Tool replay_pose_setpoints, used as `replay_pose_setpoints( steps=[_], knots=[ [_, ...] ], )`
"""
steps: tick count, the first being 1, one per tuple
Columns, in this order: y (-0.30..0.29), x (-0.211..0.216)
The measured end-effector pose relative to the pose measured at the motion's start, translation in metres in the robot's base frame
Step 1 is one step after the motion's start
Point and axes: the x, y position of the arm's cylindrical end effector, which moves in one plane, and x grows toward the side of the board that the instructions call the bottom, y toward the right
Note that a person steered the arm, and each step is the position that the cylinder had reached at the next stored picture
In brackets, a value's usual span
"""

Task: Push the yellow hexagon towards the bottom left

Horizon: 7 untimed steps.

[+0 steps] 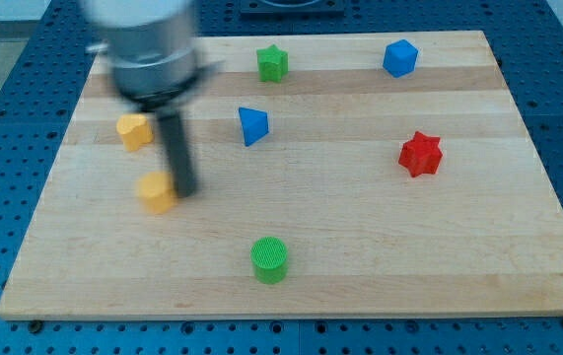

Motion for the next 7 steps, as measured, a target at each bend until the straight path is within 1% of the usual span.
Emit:
replay_pose_setpoints(
  steps=[1, 2, 3, 4, 5, 6, 7],
  knots=[
    [-0.015, 0.000],
    [-0.028, -0.027],
    [-0.084, -0.016],
    [-0.056, 0.033],
    [-0.050, 0.010],
    [-0.015, 0.003],
    [-0.018, 0.054]
  ],
)
